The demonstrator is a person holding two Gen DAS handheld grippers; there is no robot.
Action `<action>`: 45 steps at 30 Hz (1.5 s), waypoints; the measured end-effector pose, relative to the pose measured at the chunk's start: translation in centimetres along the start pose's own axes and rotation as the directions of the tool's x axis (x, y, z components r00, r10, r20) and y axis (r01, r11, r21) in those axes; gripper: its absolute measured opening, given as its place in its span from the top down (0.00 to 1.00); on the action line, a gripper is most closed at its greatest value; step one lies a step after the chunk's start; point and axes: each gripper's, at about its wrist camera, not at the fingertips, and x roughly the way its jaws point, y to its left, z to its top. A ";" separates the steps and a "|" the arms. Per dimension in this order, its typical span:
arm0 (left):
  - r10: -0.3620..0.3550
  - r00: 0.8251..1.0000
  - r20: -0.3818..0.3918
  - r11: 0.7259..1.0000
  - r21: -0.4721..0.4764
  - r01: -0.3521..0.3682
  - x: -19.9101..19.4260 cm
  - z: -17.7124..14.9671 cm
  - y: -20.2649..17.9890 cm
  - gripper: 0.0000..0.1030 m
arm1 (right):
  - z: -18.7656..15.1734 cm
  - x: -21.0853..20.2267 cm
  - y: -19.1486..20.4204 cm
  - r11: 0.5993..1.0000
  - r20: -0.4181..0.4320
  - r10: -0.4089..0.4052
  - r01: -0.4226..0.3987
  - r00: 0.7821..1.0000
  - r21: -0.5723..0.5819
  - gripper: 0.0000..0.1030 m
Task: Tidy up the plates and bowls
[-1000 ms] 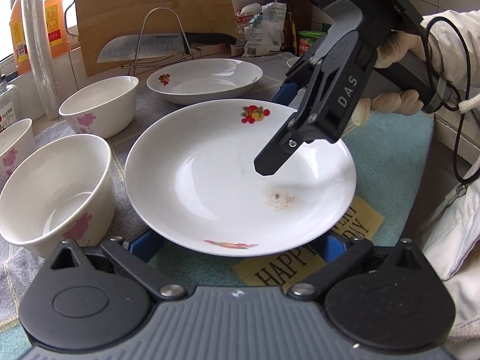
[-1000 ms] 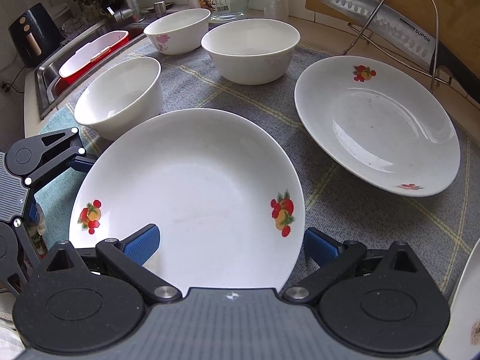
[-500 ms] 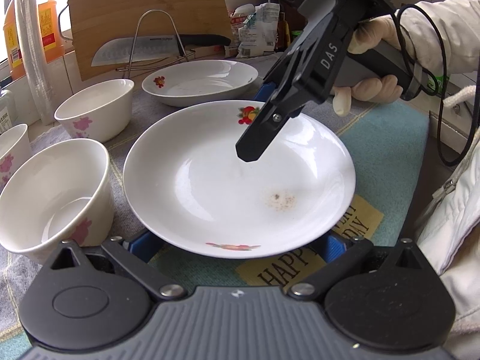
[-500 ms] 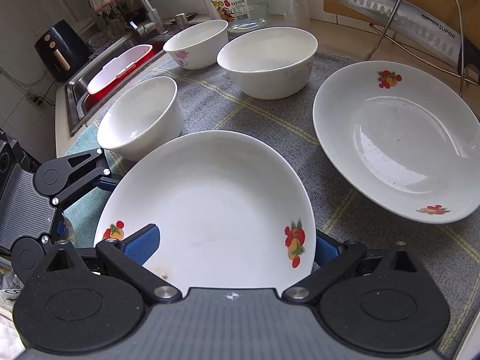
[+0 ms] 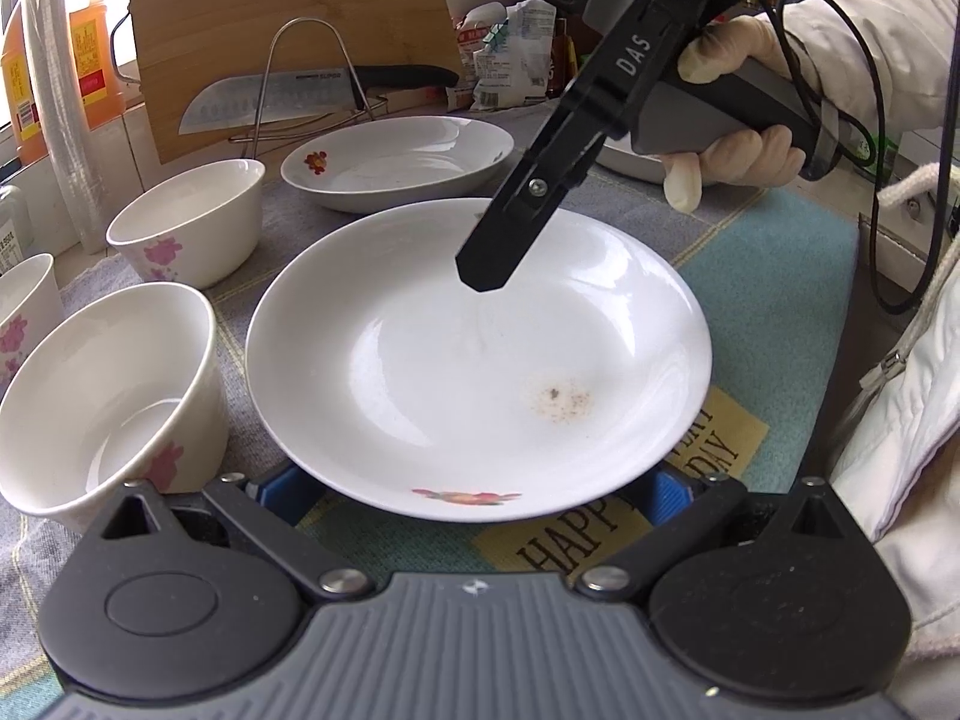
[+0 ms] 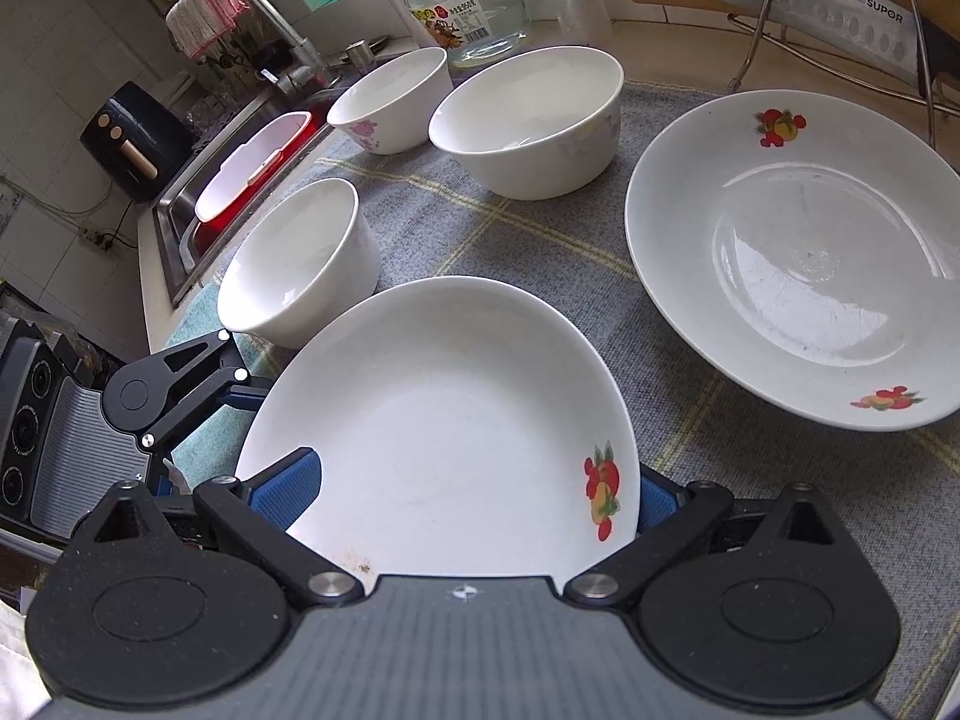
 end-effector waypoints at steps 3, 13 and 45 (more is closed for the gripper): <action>0.002 1.000 0.002 1.000 0.000 -0.002 0.0 0.0 0.0 0.00 | -0.1 0.0 0.1 1.000 -0.003 -0.006 0.006 1.000 -0.005 0.00; 0.004 1.000 -0.024 1.000 0.004 -0.004 0.1 0.3 -0.1 0.00 | -0.2 -0.4 0.5 1.000 0.004 -0.017 0.017 1.000 -0.003 0.00; -0.018 0.997 -0.072 0.999 0.050 0.022 0.2 4.5 -2.5 0.01 | -3.0 -5.7 -0.3 0.998 0.092 -0.062 0.061 0.994 0.015 0.00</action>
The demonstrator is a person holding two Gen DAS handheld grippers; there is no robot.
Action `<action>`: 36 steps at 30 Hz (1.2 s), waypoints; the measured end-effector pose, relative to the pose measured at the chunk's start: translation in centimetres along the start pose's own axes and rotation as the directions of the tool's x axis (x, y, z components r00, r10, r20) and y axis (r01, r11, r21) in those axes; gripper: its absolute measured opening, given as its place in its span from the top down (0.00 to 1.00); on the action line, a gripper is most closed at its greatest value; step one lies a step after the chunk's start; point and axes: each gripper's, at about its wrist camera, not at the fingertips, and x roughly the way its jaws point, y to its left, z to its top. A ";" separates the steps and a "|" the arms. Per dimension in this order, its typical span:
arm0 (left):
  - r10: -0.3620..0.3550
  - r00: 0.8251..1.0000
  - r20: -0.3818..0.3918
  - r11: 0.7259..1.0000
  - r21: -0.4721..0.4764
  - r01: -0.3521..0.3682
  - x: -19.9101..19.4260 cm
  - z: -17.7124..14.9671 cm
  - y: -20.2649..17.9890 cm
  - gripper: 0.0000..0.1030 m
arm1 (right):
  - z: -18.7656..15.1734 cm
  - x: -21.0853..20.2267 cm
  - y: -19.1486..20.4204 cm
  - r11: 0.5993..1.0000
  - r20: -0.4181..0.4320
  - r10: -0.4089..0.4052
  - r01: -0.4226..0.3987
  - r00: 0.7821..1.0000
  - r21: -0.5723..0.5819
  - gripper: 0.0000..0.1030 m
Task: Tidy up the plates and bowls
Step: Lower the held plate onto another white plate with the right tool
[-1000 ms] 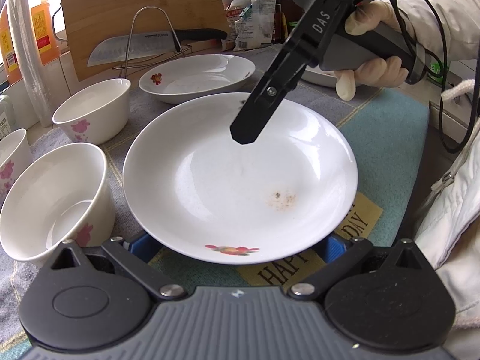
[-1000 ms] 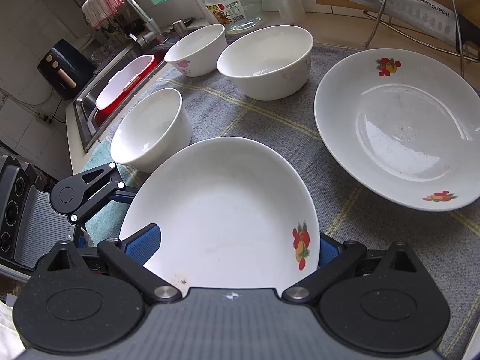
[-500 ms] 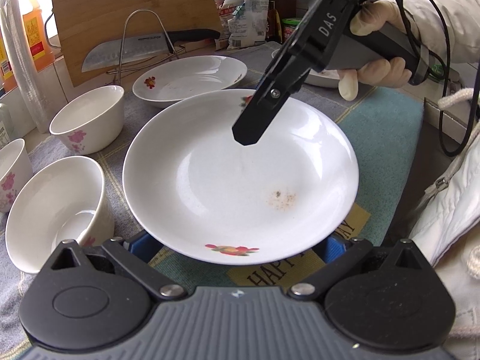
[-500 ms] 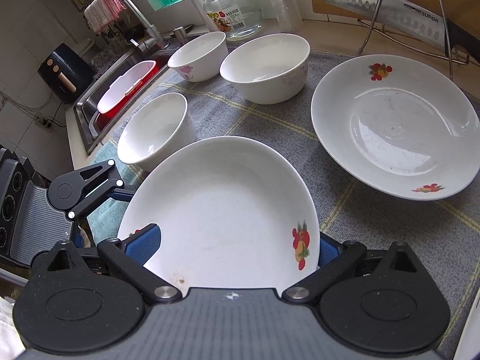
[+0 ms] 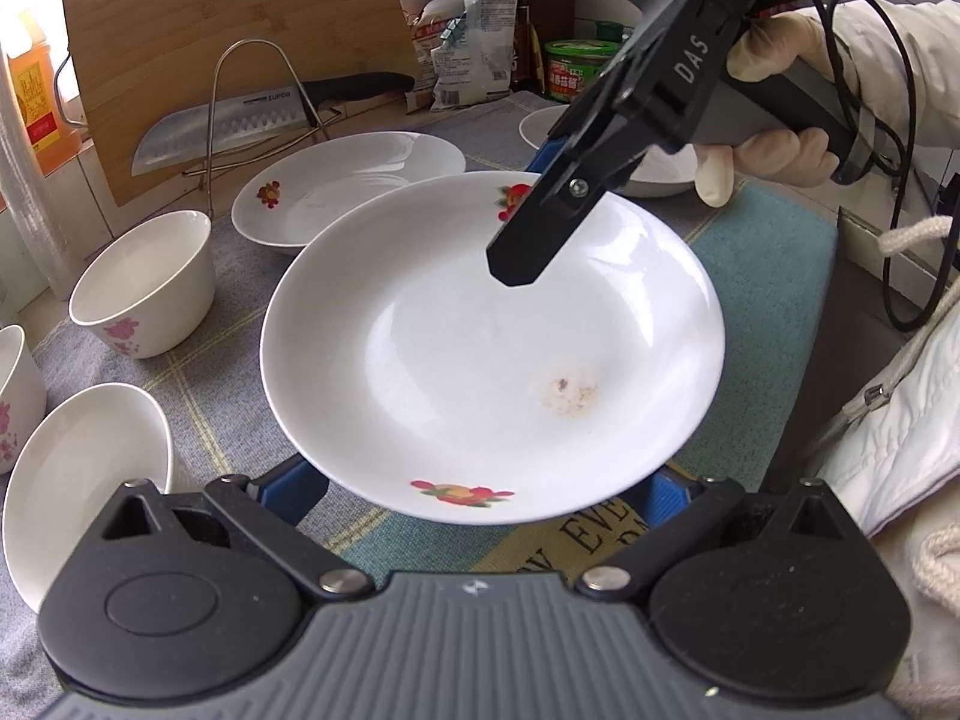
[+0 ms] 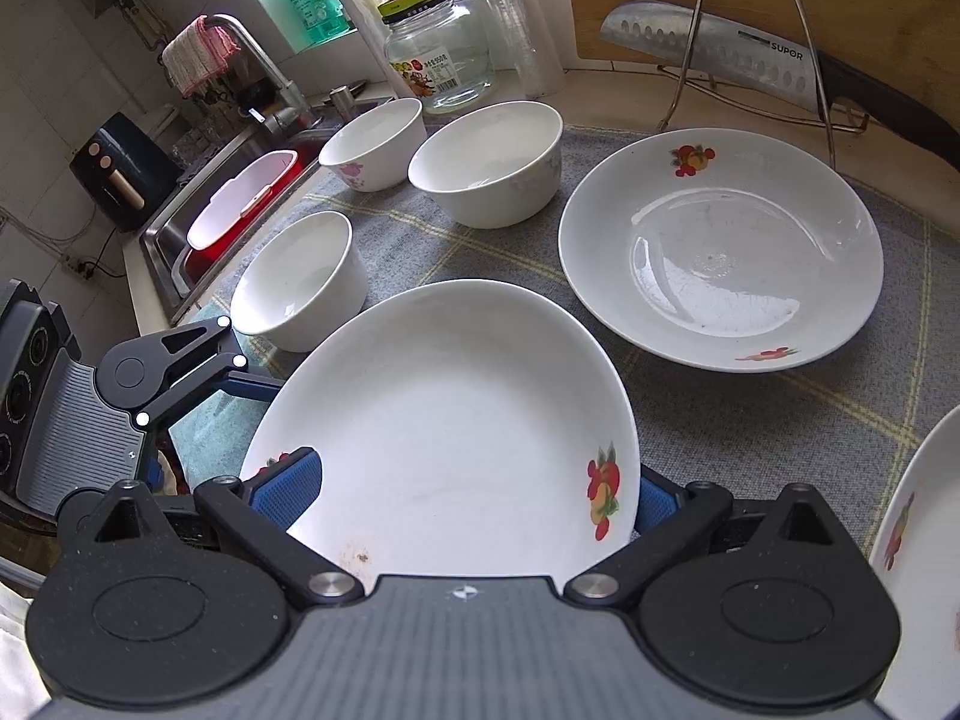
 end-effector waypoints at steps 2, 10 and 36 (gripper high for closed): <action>-0.005 1.000 0.001 1.000 0.006 0.005 0.2 0.4 -0.3 0.01 | -0.2 -0.5 -0.3 1.000 0.008 -0.005 0.005 1.000 0.006 0.00; -0.022 1.000 0.011 0.999 0.036 0.021 1.5 2.2 -1.2 0.01 | -1.1 -2.3 -2.1 0.999 0.033 -0.026 0.025 0.999 0.030 0.00; -0.097 0.995 0.026 0.981 0.171 0.091 6.7 10.9 -3.5 0.01 | -4.1 -9.2 -9.6 0.984 0.142 -0.133 0.114 0.981 0.134 0.00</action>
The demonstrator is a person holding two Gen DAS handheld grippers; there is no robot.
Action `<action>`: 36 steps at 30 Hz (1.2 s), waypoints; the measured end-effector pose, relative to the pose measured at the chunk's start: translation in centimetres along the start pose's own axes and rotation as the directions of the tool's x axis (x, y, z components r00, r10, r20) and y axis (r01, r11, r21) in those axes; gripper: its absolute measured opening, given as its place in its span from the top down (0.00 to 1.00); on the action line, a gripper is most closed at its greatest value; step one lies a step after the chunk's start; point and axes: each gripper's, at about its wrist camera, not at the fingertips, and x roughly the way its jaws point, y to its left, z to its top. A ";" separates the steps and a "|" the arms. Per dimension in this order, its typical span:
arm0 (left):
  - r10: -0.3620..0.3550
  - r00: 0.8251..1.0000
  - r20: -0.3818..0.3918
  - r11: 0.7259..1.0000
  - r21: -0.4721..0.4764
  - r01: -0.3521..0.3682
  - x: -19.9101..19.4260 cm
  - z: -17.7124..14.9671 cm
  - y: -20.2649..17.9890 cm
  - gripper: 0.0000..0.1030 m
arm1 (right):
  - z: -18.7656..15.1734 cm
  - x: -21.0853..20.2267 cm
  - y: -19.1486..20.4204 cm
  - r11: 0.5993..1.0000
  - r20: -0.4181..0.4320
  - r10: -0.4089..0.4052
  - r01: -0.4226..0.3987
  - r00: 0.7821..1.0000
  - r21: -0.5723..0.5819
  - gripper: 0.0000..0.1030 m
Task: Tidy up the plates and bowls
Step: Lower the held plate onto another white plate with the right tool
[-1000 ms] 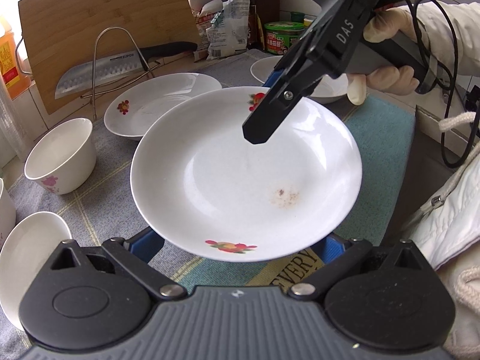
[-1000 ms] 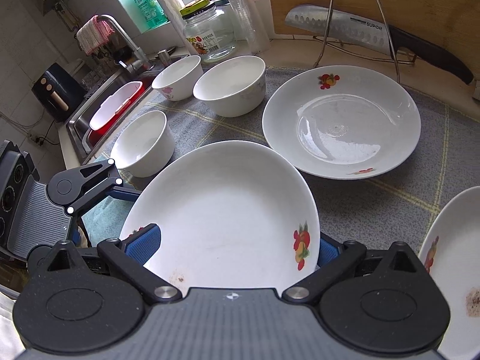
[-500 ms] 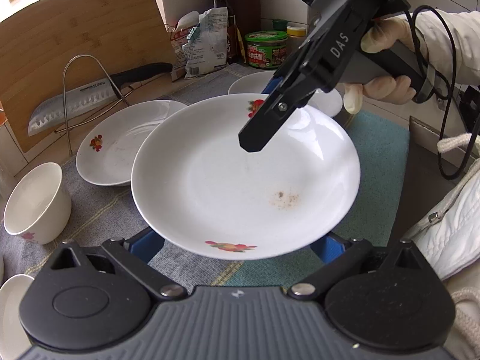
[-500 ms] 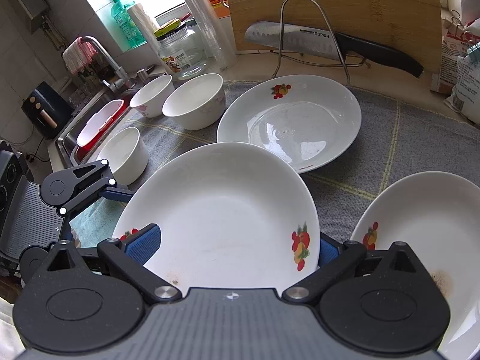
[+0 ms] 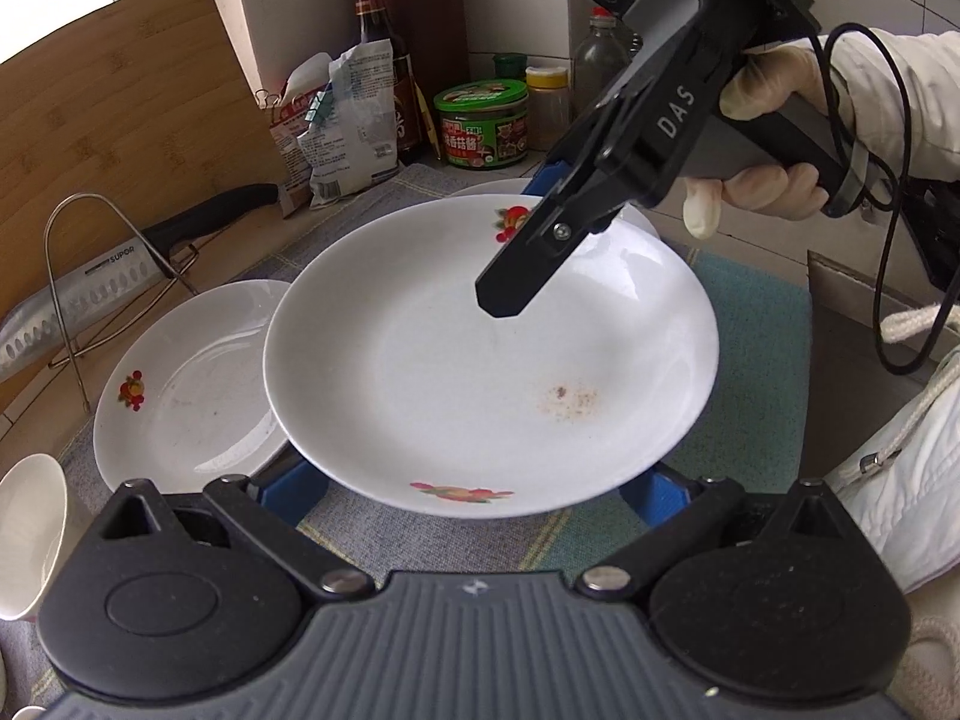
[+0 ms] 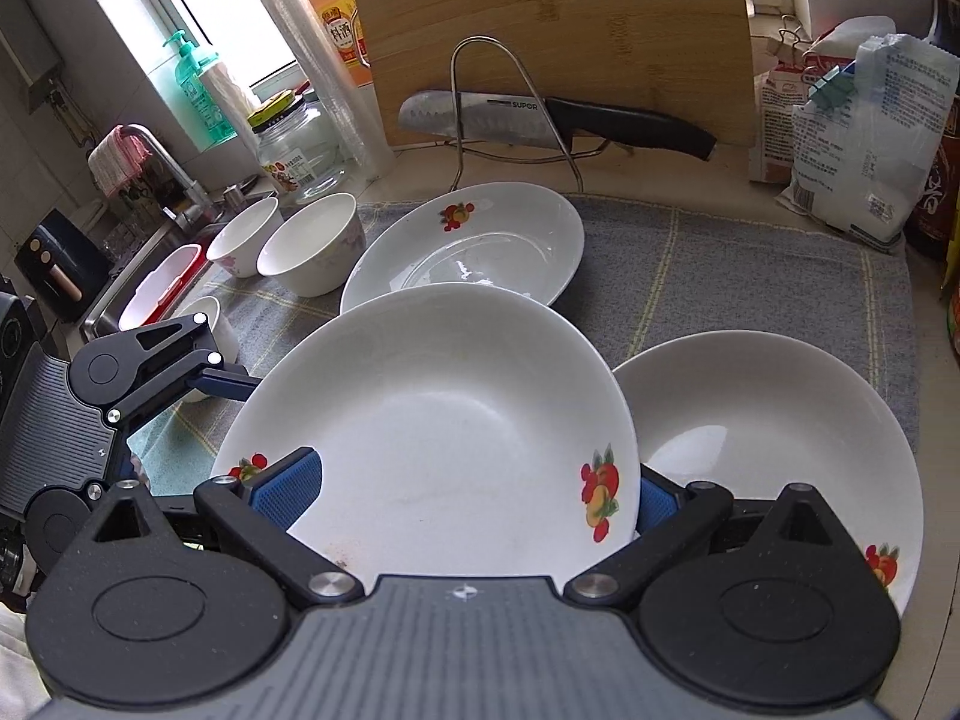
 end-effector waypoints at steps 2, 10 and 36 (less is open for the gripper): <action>-0.011 1.000 0.002 1.000 0.009 0.011 0.6 0.6 0.0 0.01 | -0.2 -0.5 -0.7 1.000 0.008 -0.012 0.012 1.000 0.011 0.00; -0.051 0.999 0.003 0.997 0.051 0.051 3.2 3.0 -0.9 0.01 | -1.0 -2.1 -3.8 0.997 0.034 -0.057 0.055 0.998 0.063 0.00; -0.104 0.994 -0.028 0.991 0.077 0.106 9.1 6.5 -2.1 0.01 | -2.1 -2.5 -9.7 0.983 0.018 -0.144 0.141 0.989 0.118 0.00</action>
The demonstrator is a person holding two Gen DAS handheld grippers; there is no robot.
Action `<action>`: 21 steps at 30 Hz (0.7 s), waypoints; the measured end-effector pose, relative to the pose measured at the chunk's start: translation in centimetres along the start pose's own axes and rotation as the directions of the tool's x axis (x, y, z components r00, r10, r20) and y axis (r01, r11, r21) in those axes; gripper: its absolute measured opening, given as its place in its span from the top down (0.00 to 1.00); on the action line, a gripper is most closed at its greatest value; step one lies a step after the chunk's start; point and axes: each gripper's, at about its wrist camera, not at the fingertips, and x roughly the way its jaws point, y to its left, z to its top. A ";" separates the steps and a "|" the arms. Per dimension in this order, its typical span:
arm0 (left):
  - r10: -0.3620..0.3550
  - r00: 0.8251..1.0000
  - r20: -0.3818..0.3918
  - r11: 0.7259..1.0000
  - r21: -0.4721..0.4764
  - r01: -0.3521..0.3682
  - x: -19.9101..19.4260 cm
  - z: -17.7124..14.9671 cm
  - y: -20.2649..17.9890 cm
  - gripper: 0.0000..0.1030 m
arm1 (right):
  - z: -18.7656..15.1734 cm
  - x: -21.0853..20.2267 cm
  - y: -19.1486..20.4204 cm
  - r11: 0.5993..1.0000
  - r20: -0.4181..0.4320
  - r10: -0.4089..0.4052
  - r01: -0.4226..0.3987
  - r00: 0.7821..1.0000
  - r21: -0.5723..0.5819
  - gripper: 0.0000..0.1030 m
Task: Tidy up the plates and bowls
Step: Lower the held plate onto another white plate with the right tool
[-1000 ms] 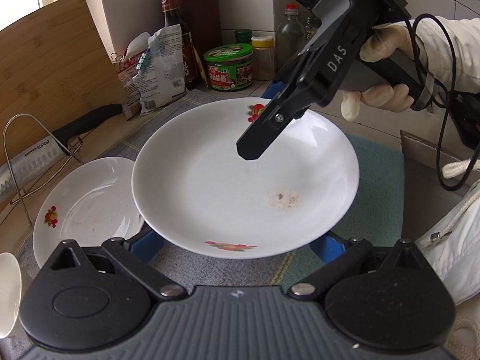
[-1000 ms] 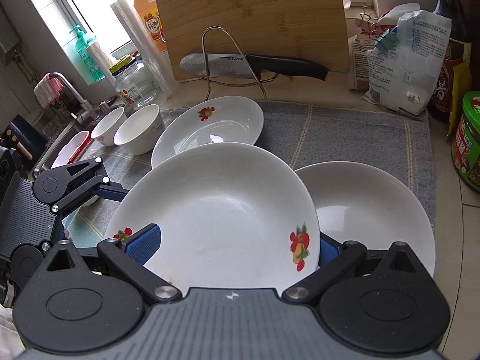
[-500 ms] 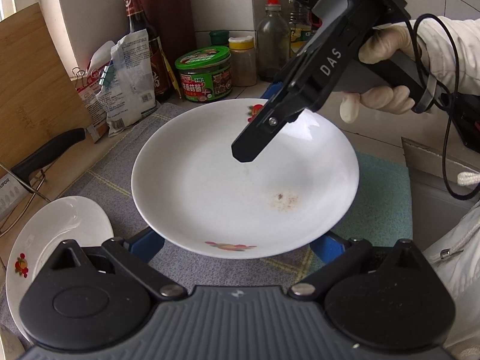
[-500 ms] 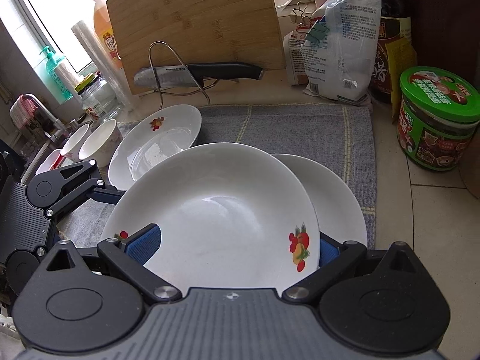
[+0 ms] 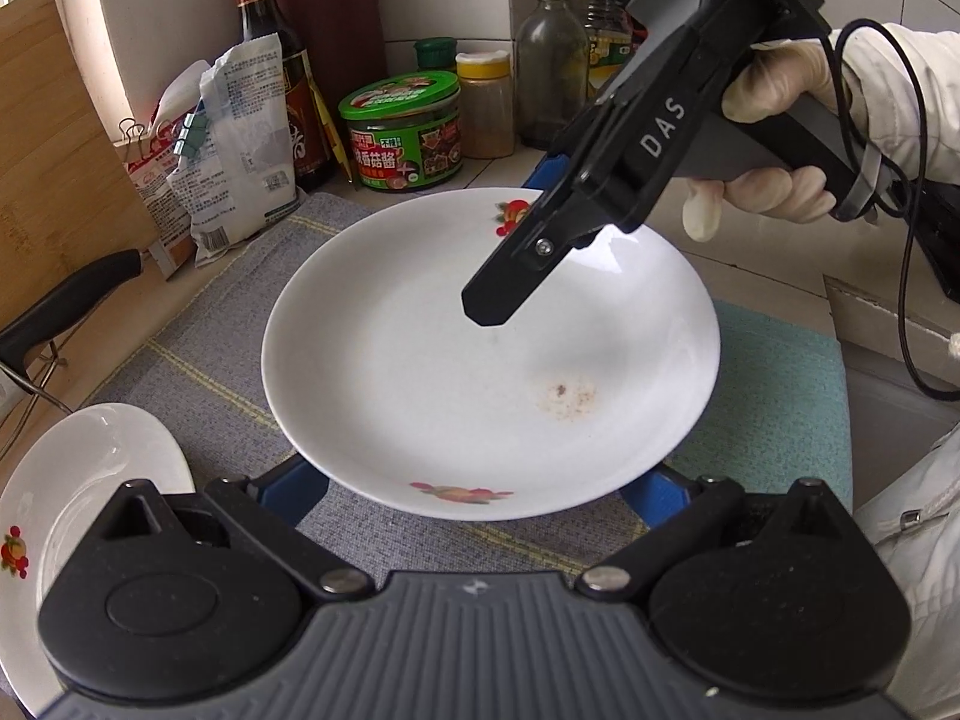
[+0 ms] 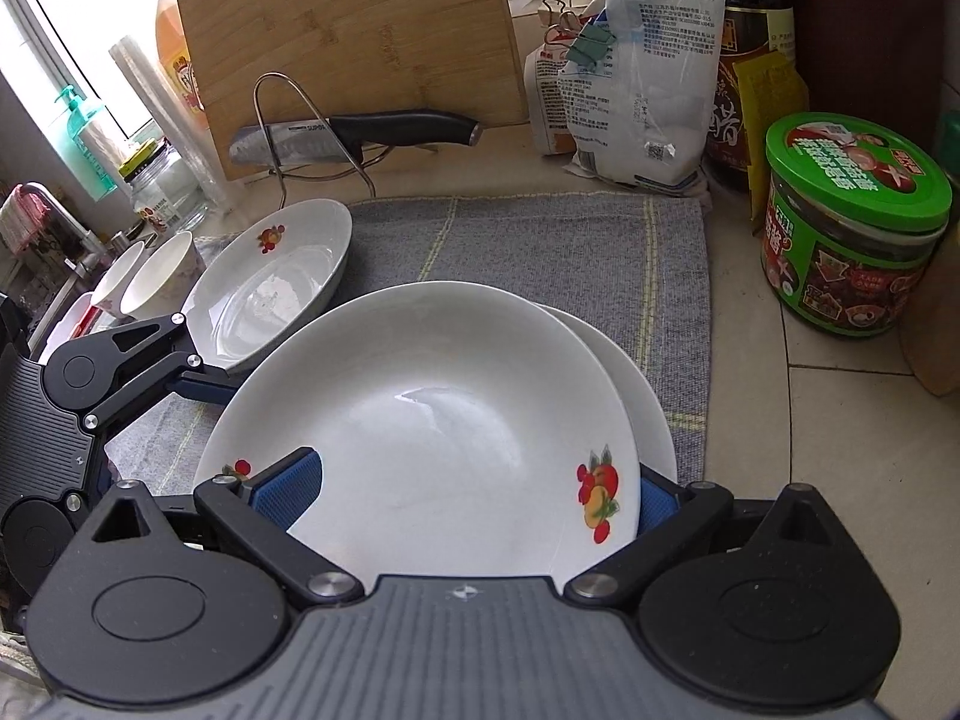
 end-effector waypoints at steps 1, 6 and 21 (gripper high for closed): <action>-0.002 1.000 -0.001 1.000 -0.003 0.002 0.0 0.0 0.0 0.01 | 0.0 0.0 0.0 1.000 -0.001 -0.001 0.001 1.000 -0.002 0.00; -0.009 1.000 -0.014 1.000 0.000 0.009 0.3 0.1 0.1 0.02 | -0.1 0.2 0.1 1.000 -0.015 -0.013 0.013 1.000 -0.007 0.00; -0.008 1.000 -0.019 1.000 0.002 0.008 0.1 0.0 0.1 0.02 | -0.5 0.1 0.2 0.999 -0.021 -0.038 0.038 0.999 -0.008 0.00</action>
